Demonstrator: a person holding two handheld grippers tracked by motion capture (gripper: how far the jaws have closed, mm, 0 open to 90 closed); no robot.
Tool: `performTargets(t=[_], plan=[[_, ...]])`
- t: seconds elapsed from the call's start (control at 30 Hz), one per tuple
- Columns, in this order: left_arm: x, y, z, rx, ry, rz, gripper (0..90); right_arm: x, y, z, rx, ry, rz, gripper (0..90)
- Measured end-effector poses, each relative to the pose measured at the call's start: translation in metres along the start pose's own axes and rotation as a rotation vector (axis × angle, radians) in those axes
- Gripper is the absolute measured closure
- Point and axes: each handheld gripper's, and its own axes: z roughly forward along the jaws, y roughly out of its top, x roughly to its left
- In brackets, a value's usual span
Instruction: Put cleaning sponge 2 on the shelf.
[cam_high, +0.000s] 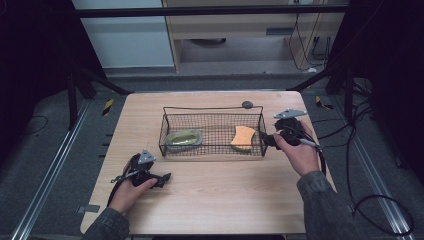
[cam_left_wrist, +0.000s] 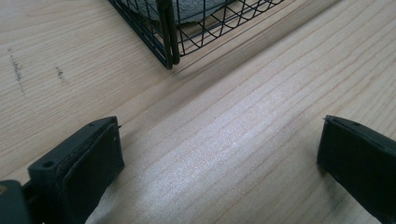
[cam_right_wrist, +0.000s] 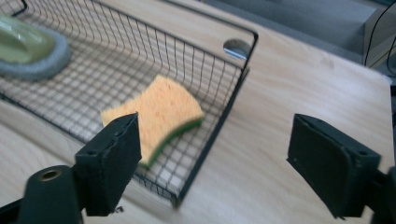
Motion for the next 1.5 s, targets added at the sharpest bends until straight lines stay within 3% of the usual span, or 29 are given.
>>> performTargets(t=[0.17,0.27,0.47,0.6,0.7,0.97,1.17,1.5], plan=[[0.000,0.001,0.001,-0.001,0.003,-0.003,0.0,-0.012,-0.034,-0.011,-0.030,-0.014,0.040,18.9],[0.000,0.001,0.001,-0.001,0.003,-0.003,0.0,-0.014,-0.043,-0.010,-0.026,-0.019,0.050,18.7],[0.000,0.000,0.000,-0.001,0.005,-0.006,0.0,-0.021,-0.074,0.006,0.016,-0.024,0.103,15.6],[-0.001,0.000,0.000,-0.001,0.005,-0.007,0.0,-0.031,-0.090,0.024,0.032,-0.065,0.192,11.4],[-0.001,0.000,0.000,-0.001,0.005,-0.007,0.0,-0.036,-0.099,0.036,0.065,-0.091,0.227,10.7],[0.000,0.000,0.000,-0.001,0.005,-0.006,0.0,-0.038,-0.110,0.052,0.127,-0.101,0.243,10.6],[0.000,0.000,0.000,-0.001,0.005,-0.006,0.0,-0.037,-0.117,0.056,0.074,-0.124,0.243,7.4],[0.000,0.000,0.000,0.000,0.004,-0.005,0.0,-0.035,-0.117,0.056,0.090,-0.158,0.278,2.6]])
